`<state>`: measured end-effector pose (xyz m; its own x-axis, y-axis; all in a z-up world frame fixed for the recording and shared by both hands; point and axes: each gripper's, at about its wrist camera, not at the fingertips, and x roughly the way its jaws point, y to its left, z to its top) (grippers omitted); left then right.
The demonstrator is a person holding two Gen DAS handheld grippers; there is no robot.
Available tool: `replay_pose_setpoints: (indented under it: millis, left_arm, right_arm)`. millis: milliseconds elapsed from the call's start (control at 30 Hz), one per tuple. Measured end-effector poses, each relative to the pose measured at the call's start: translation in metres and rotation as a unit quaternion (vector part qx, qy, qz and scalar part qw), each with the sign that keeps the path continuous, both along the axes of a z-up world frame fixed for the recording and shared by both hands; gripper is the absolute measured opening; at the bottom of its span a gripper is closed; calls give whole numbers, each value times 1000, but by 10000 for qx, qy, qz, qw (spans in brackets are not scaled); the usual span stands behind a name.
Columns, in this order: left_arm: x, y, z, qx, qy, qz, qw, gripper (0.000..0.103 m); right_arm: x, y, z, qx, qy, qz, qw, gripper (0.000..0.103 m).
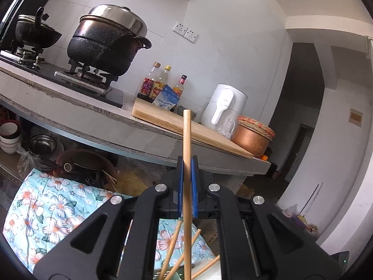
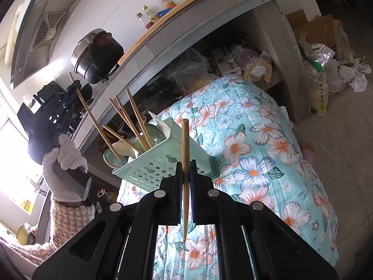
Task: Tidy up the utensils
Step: 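Lower the left gripper's chopstick into the holder and open it while the right gripper holds its chopstick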
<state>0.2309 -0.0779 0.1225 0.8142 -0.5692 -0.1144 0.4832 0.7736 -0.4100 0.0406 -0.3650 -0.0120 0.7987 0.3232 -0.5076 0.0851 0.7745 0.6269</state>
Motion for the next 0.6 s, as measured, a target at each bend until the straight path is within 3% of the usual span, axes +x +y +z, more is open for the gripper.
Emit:
replay_pose_setpoints:
  millis: [200,600]
  left_arm:
    - [18,-9,-21,263,151,304,9991,5]
    - [8,-9,-40,512,165,299,9981,6]
  right_arm:
    - [3,-2,-2,16,40,-26,10000,6]
    - [6,-3,-4,19,87,-34,10000,6]
